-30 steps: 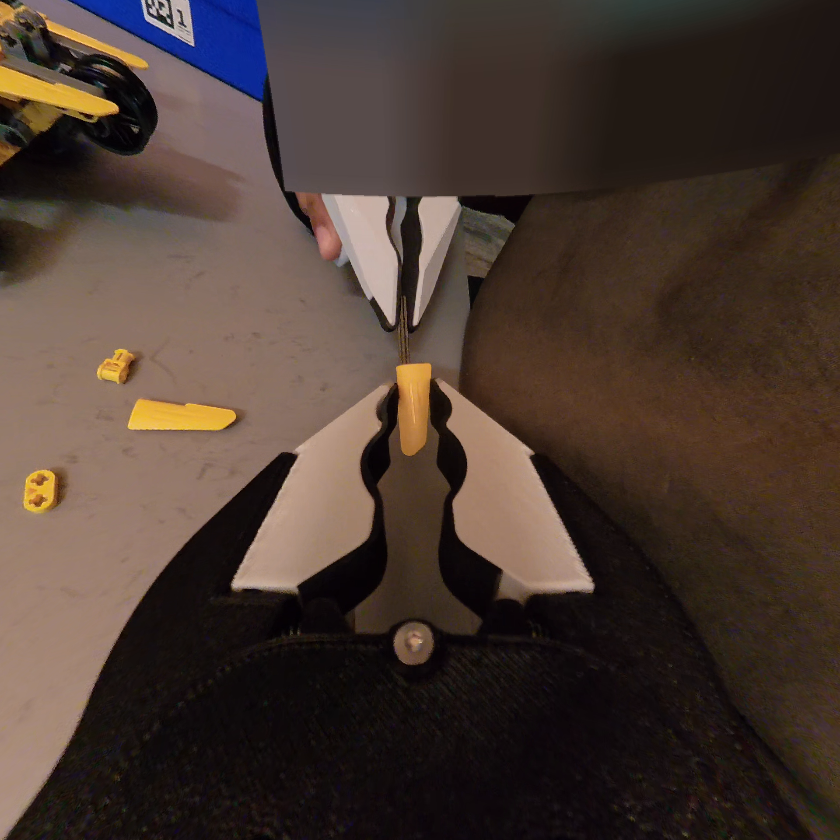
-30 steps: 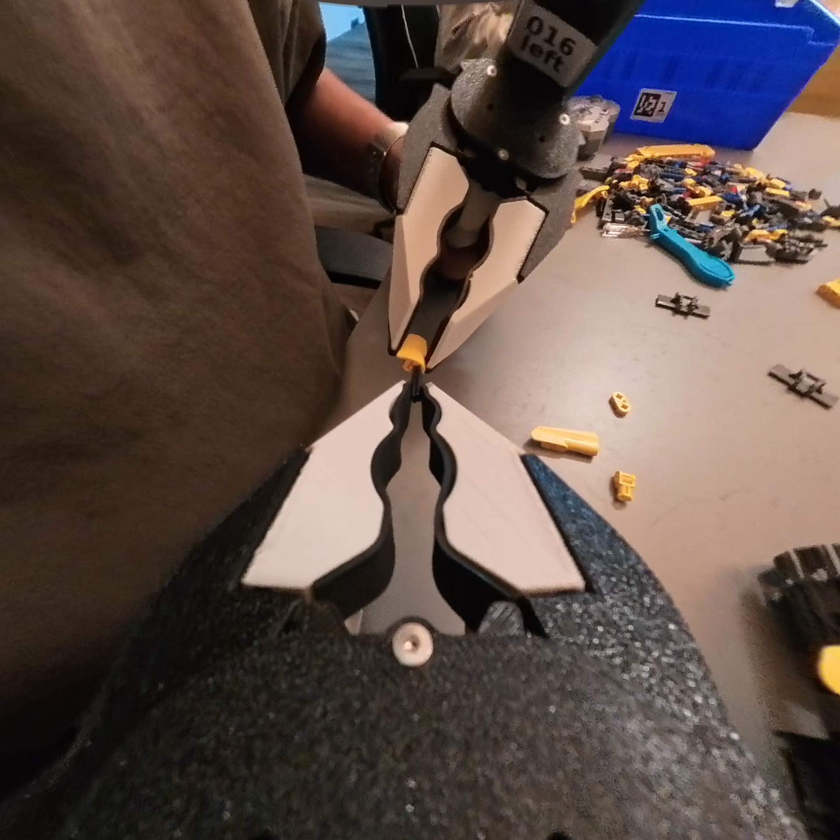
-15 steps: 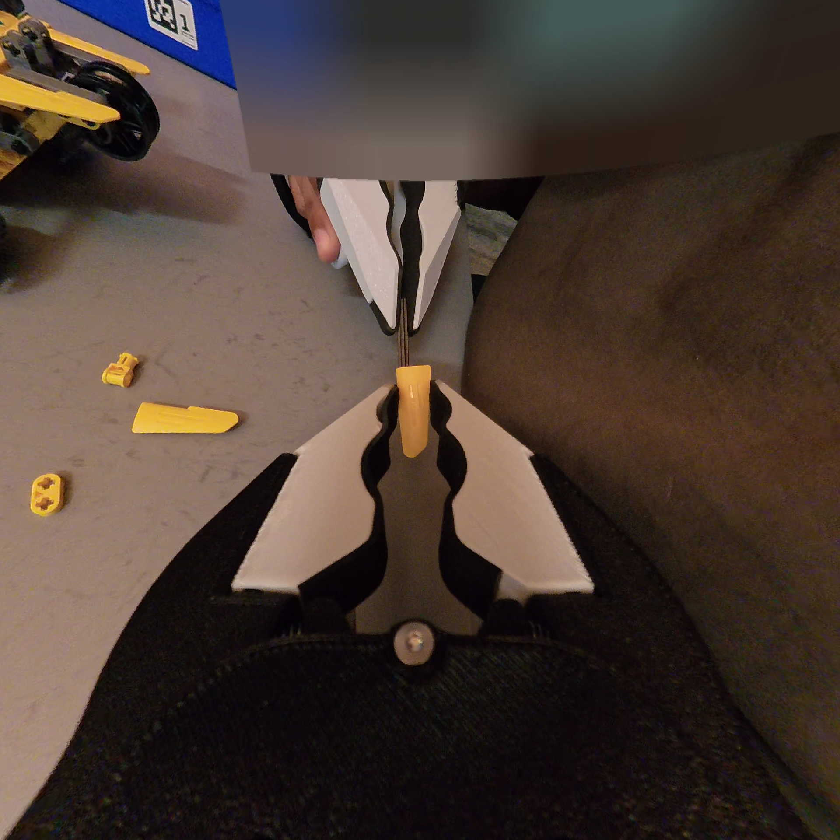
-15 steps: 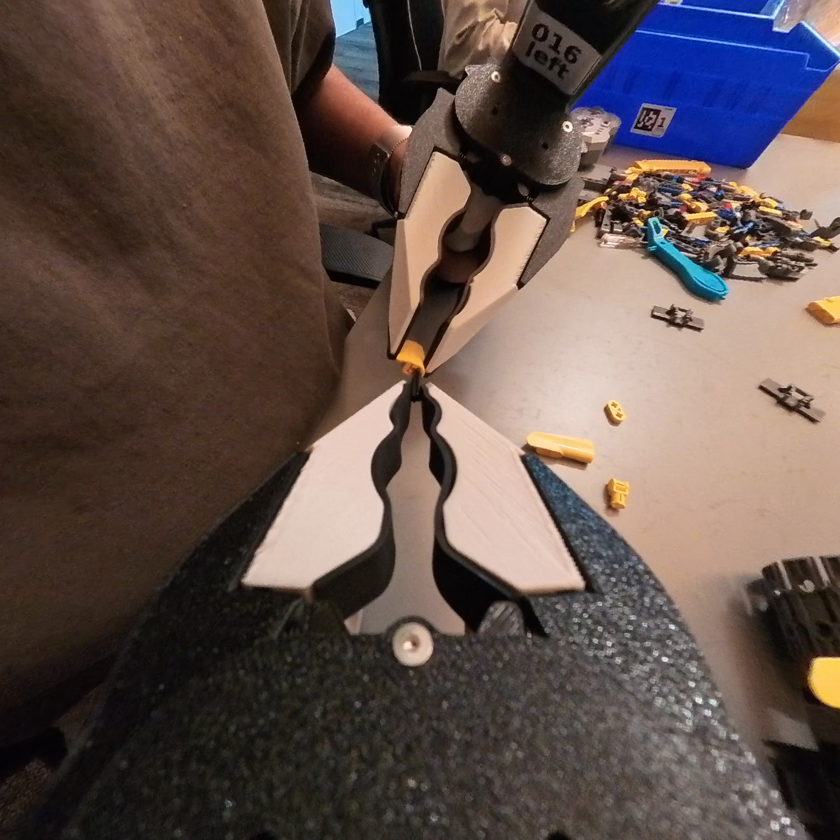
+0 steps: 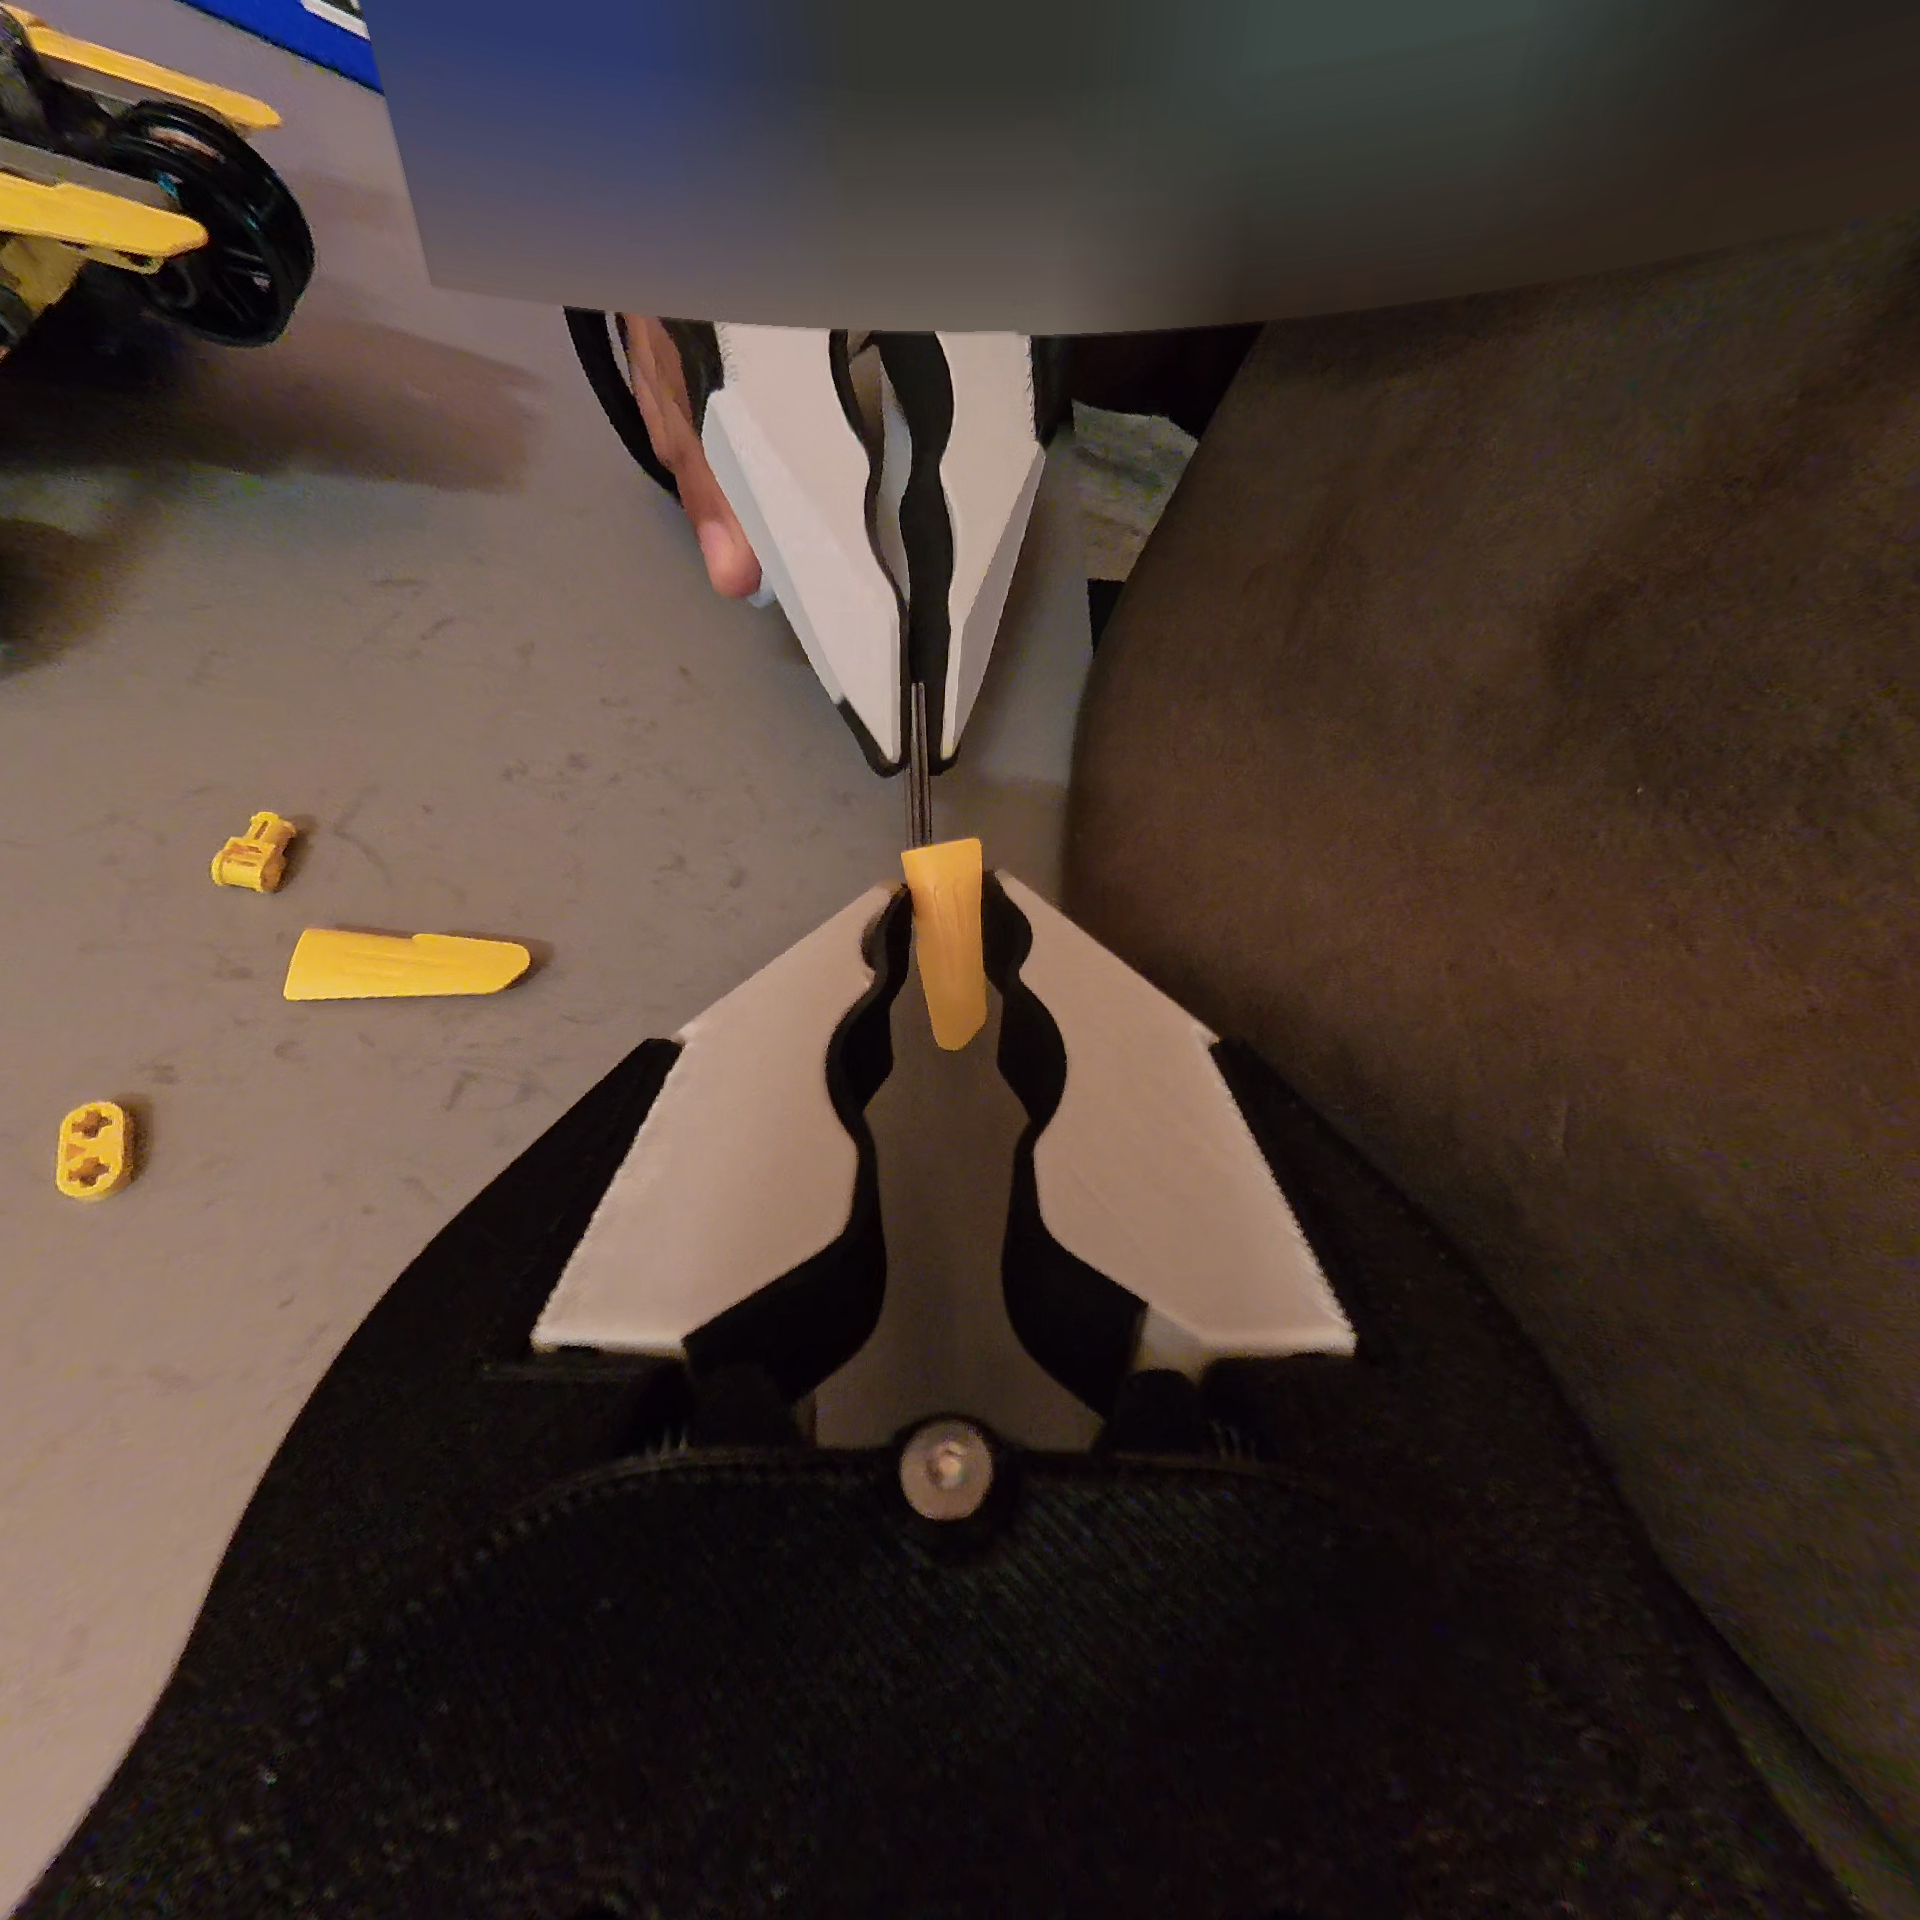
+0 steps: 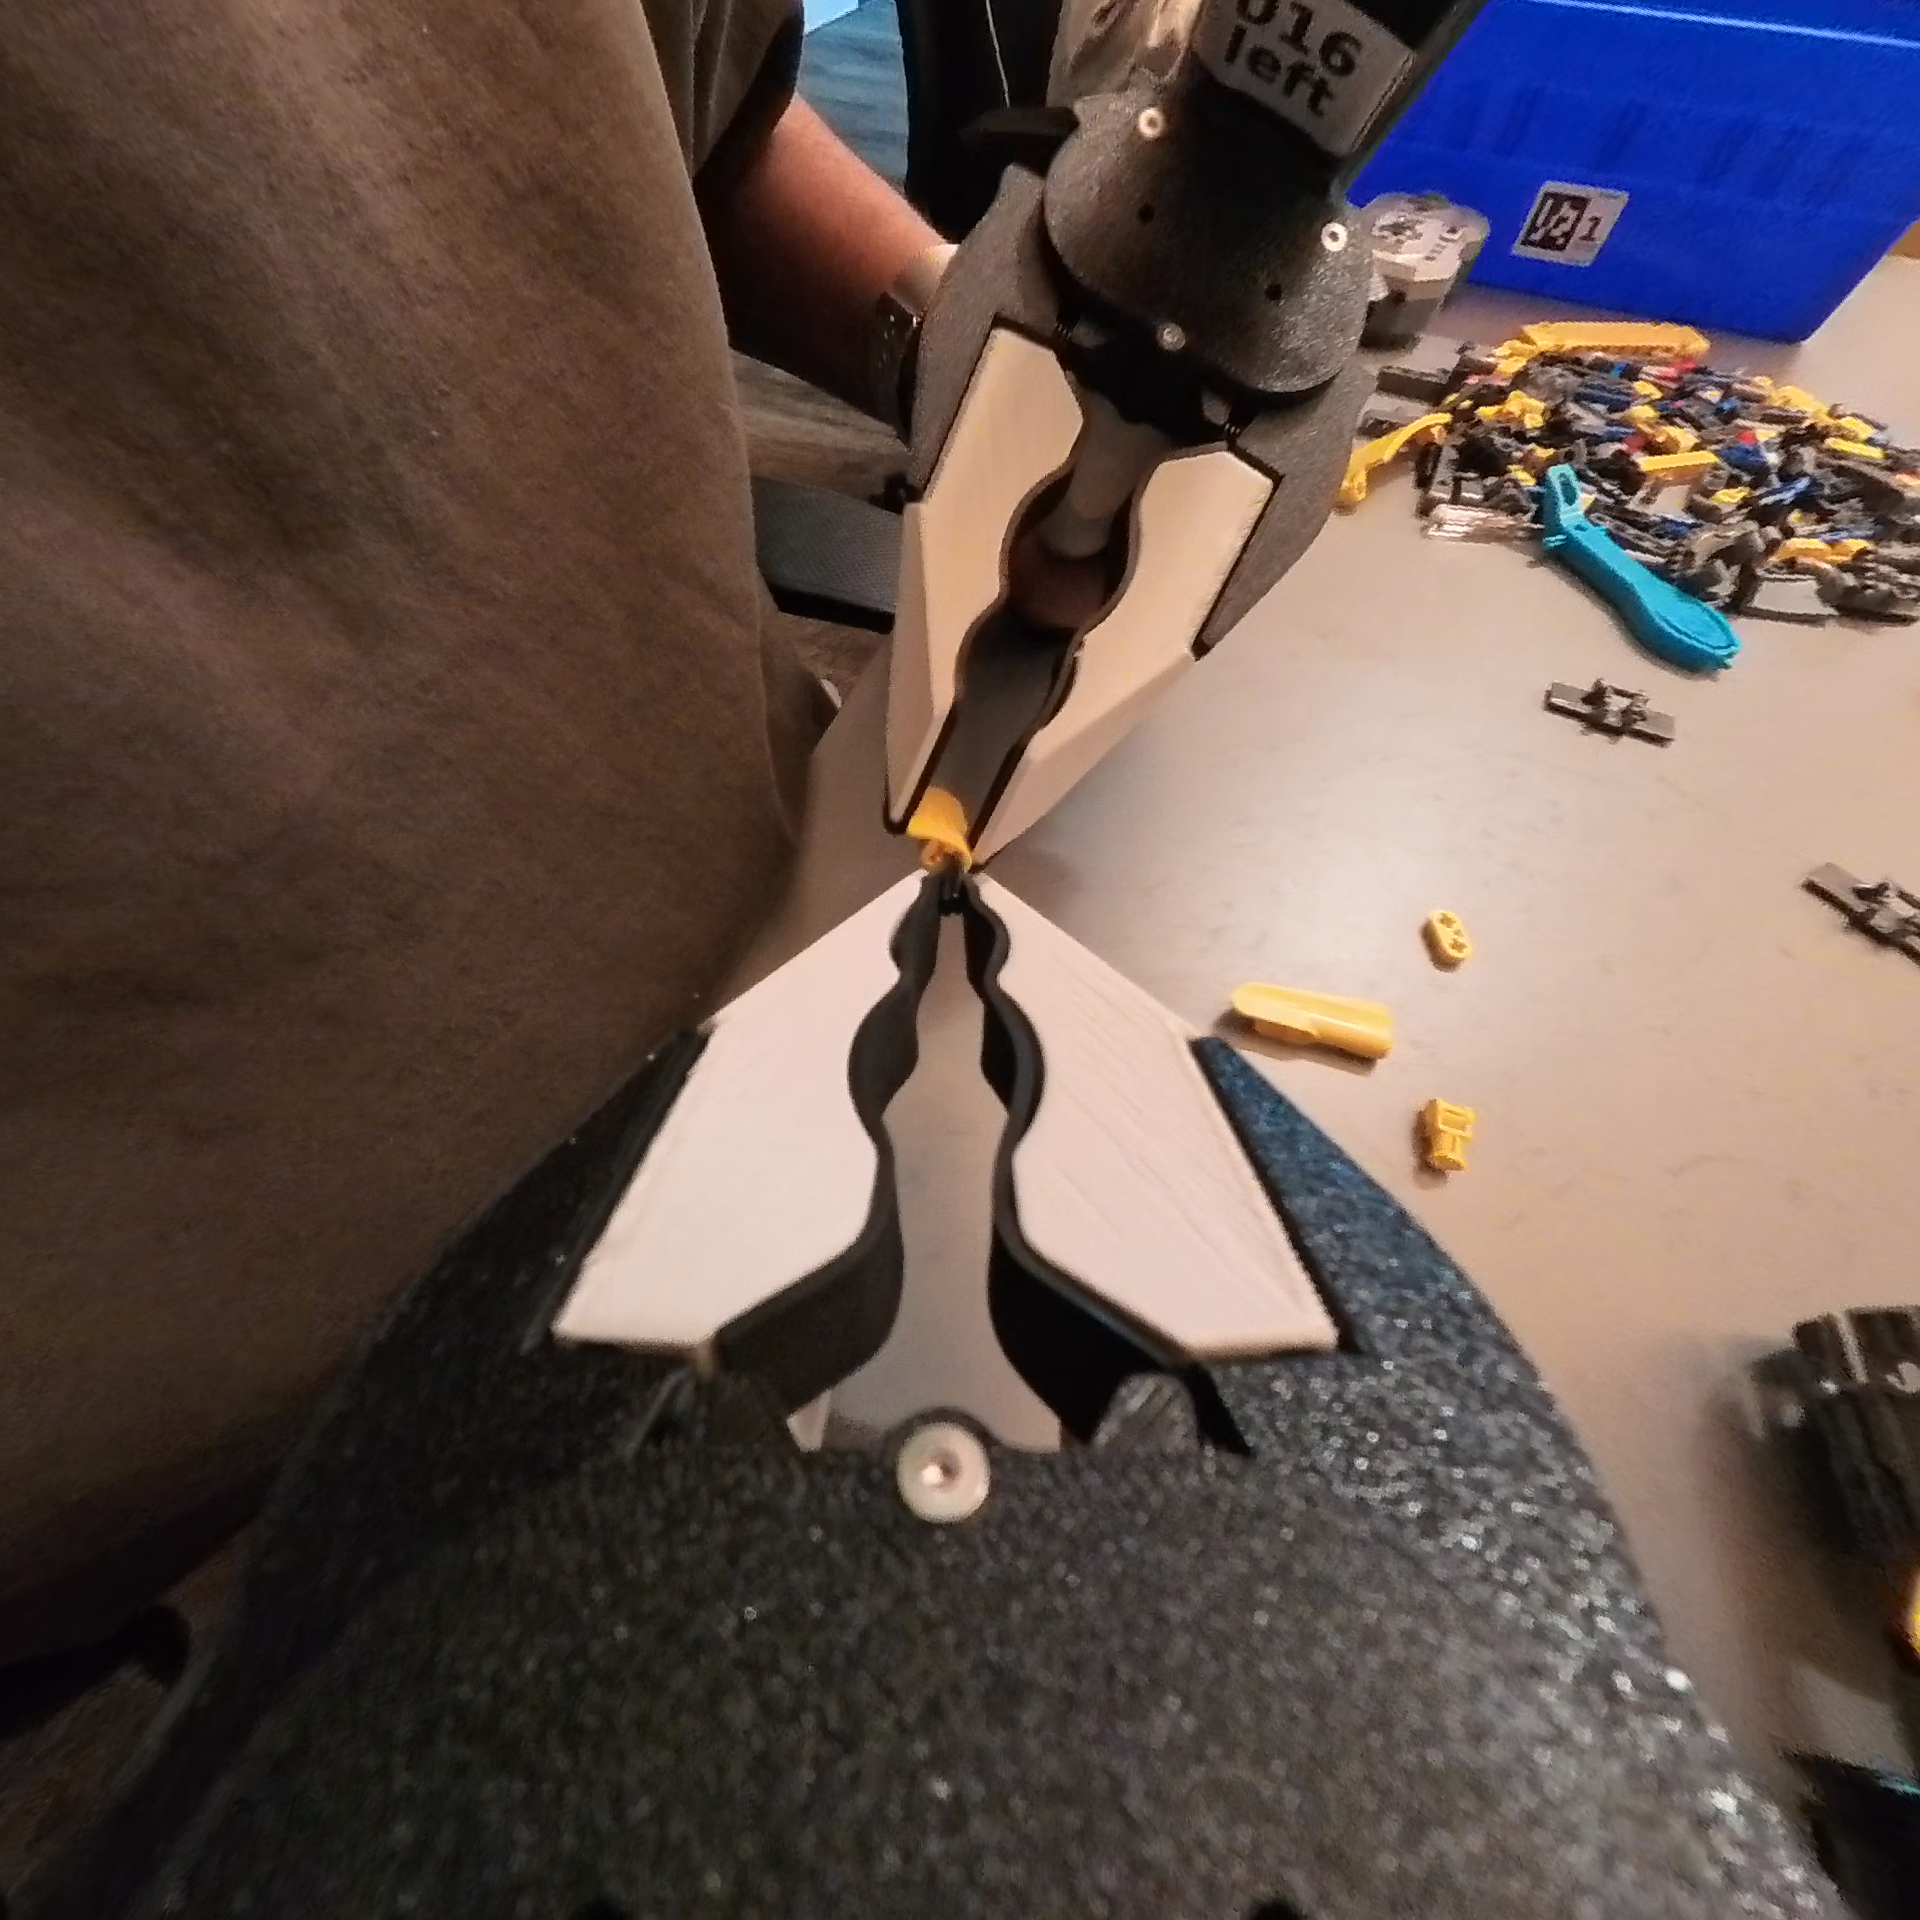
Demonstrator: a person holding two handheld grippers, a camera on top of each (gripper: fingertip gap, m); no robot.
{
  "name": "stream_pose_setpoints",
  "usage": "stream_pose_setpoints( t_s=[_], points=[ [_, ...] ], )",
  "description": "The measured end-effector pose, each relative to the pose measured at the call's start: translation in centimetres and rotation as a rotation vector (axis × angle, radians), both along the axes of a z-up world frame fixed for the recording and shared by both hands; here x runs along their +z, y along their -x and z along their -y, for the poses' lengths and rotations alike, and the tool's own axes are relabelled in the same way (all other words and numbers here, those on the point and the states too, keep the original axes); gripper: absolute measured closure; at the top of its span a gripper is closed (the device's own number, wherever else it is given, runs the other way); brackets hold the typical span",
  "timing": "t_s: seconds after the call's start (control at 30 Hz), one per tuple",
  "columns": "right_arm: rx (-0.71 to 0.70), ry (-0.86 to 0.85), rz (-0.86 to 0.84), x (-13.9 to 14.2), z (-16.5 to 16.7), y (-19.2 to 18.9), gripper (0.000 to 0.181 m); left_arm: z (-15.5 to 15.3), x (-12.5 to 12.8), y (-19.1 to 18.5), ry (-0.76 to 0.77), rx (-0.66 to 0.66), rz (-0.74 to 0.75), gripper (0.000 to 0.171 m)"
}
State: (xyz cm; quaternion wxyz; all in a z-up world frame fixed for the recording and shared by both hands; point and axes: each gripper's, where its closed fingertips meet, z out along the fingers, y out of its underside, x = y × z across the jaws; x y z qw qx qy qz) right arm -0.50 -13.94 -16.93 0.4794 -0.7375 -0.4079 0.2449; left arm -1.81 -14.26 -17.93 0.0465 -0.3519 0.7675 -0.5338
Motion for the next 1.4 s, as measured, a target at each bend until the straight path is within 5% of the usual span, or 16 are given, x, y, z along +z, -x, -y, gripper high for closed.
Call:
stream_pose_setpoints(
  t_s=[0.33,0.6,0.77,0.93,1.4],
  points=[
    [-0.055,-0.019,-0.038,0.5,-0.4,-0.5,0.178,-0.5,0.5,-0.6,0.022,0.051,0.023,0.162],
    [-0.206,-0.018,0.005,0.2,-1.5,-1.7,0.178,-1.0,-0.2,-1.6,-0.096,0.131,0.076,0.127],
    [-0.371,0.153,-0.189,0.4,-2.8,-2.7,0.178,-3.2,-1.3,-3.2,-0.313,0.289,0.165,0.134],
    [-0.414,0.269,-0.371,0.8,-3.1,-2.8,0.178,-3.7,-1.3,-3.5,-0.352,0.334,0.195,0.167],
    [-0.406,0.331,-0.414,0.1,-2.9,-2.4,0.179,-3.5,-1.8,-3.1,-0.393,0.303,0.196,0.17]
  ],
)
